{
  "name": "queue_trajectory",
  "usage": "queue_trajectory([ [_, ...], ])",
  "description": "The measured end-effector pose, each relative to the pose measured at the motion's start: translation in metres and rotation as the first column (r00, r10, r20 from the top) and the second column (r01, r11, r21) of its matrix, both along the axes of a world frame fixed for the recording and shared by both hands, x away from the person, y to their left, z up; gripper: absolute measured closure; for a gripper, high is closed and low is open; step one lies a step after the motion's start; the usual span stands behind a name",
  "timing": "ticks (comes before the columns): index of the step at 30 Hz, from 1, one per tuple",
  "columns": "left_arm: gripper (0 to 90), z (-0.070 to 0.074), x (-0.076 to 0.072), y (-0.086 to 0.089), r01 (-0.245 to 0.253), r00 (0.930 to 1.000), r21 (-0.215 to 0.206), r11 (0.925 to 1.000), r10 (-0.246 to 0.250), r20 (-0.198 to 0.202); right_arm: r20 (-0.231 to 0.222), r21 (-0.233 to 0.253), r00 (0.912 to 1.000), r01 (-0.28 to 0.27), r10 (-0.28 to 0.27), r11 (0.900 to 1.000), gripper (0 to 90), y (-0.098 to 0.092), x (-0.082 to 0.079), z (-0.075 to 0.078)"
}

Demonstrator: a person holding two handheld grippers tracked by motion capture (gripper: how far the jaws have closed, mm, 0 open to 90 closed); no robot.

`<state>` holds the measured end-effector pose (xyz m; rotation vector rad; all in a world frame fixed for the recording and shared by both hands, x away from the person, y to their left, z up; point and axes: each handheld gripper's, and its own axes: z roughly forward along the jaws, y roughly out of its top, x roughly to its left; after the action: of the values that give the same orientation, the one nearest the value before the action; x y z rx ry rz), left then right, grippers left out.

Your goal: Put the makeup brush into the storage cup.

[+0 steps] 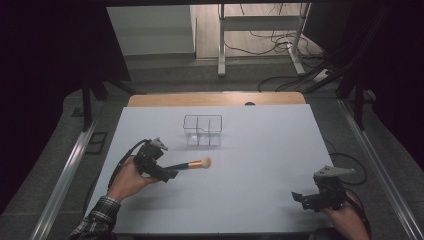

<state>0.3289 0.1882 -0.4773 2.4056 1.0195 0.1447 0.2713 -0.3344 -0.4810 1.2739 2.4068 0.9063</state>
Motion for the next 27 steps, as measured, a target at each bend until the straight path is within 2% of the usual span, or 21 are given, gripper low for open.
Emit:
queue_trajectory([
  [14,0.5,-0.004,0.016,-0.017,0.026,0.9996,0.027,0.9993,-0.026,-0.011,-0.001,0.001,1.0,-0.004,0.004,1.0,0.0,0.0,0.0,-0.001],
  [27,0.0,-0.004,0.027,-0.031,0.049,0.9987,0.029,0.9983,-0.049,-0.017,-0.004,0.003,1.0,-0.006,0.006,1.0,0.0,0.0,0.001,-0.001],
])
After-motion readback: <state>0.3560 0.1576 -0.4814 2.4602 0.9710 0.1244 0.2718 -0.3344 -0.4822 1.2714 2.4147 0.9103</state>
